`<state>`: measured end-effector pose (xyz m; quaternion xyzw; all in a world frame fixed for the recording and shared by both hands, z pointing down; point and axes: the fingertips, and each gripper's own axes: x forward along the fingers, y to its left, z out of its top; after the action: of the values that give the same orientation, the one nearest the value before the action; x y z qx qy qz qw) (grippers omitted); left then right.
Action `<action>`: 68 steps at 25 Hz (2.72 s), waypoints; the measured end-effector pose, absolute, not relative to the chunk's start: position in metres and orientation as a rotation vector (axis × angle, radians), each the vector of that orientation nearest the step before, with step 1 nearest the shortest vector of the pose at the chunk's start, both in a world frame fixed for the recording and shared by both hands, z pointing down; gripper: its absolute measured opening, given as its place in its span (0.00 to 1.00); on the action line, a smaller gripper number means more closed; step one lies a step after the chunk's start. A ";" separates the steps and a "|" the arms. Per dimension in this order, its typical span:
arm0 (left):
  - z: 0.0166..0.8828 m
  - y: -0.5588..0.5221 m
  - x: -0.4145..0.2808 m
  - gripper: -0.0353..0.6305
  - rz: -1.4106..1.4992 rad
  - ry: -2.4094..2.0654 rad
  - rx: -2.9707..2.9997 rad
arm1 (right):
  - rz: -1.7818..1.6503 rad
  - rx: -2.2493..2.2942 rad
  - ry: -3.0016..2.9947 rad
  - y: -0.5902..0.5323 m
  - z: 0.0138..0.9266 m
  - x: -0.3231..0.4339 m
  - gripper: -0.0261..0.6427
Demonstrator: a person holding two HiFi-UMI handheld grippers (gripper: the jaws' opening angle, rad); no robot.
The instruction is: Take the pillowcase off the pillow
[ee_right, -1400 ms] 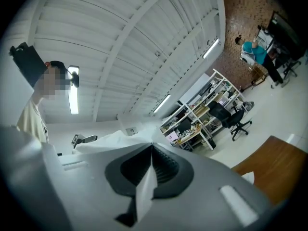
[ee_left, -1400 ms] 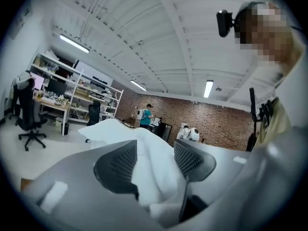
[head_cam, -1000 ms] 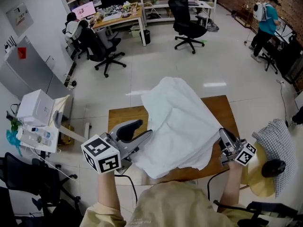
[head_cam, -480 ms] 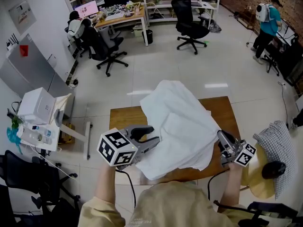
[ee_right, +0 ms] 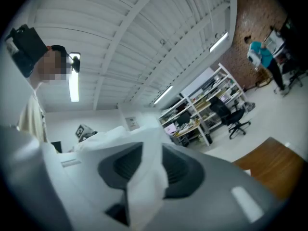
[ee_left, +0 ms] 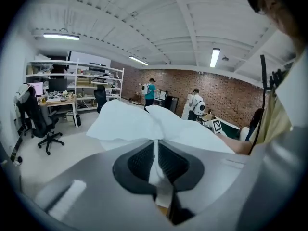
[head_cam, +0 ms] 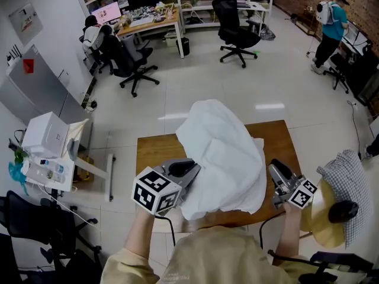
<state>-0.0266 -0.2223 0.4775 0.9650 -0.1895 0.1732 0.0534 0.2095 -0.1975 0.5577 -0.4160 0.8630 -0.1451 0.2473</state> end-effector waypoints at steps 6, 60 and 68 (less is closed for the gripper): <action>0.470 -0.225 -0.037 0.07 0.432 -0.530 2.902 | 0.057 -1.187 2.583 -0.168 0.464 0.182 0.45; 0.473 -0.148 -0.004 0.07 0.131 -0.007 2.935 | -0.678 -1.725 2.867 -0.350 0.714 0.186 0.04; 0.477 -0.151 0.002 0.07 0.167 0.022 2.990 | -0.500 -1.281 2.827 -0.335 0.588 0.160 0.27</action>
<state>0.0021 -0.1509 0.4774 0.9957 0.0073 0.0556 0.0731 0.1595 -0.3352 0.5877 -0.4075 0.8993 -0.1590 -0.0011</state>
